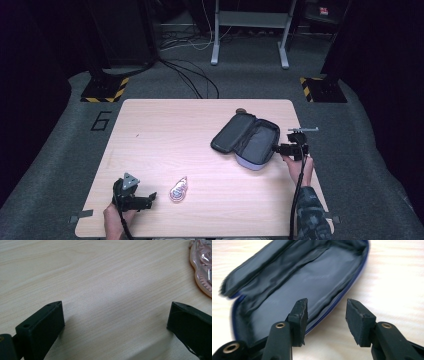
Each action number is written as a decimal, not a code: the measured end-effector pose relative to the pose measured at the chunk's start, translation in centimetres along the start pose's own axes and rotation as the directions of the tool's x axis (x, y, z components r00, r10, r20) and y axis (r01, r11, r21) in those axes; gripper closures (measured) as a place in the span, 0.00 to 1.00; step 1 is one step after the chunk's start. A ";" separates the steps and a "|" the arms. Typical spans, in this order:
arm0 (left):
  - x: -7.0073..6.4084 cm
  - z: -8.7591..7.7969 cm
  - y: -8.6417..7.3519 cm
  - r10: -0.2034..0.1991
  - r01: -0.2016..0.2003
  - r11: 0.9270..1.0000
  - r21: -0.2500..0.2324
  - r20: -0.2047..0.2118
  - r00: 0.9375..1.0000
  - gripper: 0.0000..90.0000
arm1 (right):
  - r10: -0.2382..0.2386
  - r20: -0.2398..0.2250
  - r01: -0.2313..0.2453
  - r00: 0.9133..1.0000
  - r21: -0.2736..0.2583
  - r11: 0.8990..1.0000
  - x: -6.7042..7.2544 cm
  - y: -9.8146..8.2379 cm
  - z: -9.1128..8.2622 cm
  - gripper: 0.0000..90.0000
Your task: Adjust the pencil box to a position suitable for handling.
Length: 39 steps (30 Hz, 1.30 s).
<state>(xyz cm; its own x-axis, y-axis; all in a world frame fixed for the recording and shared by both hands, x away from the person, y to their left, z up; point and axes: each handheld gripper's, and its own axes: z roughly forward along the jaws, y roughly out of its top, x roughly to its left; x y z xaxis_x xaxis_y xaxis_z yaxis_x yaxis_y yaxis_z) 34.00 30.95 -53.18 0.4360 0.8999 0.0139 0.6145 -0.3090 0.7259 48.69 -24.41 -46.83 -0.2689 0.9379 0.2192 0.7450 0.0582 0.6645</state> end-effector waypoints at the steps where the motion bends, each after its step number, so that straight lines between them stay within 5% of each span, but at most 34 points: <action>1: 0.0 0.0 0.0 0.001 -0.001 1.000 0.000 0.000 1.000 0.01 | 0.007 -0.001 -0.007 1.000 0.003 1.000 -0.2 0.4 0.2 0.58; 6: 0.0 0.0 0.0 0.000 0.000 1.000 0.000 0.000 1.000 0.01 | -0.014 0.029 0.013 0.999 0.017 1.000 -0.6 1.7 1.7 0.65; 11: 0.0 0.0 0.0 0.000 0.000 1.000 0.000 0.000 1.000 0.01 | 0.048 0.052 -0.051 0.998 0.061 0.997 -0.6 1.6 2.7 0.81; 18: 0.0 0.0 0.0 -0.001 0.001 1.000 0.000 0.000 1.000 0.01 | 0.058 0.040 -0.061 0.997 0.073 0.995 -0.6 0.7 2.5 0.91; 31: -0.1 0.0 0.0 -0.007 0.007 1.000 -0.002 0.001 1.000 0.01 | 0.041 -0.002 -0.041 0.999 0.071 0.997 1.4 -1.6 1.8 0.89; 39: 0.0 0.0 0.0 0.001 -0.001 1.000 -0.001 0.000 1.000 0.01 | 0.000 -0.072 0.005 0.997 0.069 0.998 3.2 -3.2 1.1 0.85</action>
<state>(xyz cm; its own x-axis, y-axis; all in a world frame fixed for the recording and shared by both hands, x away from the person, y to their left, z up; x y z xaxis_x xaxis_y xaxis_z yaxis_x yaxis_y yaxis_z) 34.00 30.94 -53.18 0.4366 0.8995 0.0141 0.6135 -0.3092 0.7266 46.17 -21.24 -49.04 -0.3115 0.9111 0.2700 0.7842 0.0860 0.6145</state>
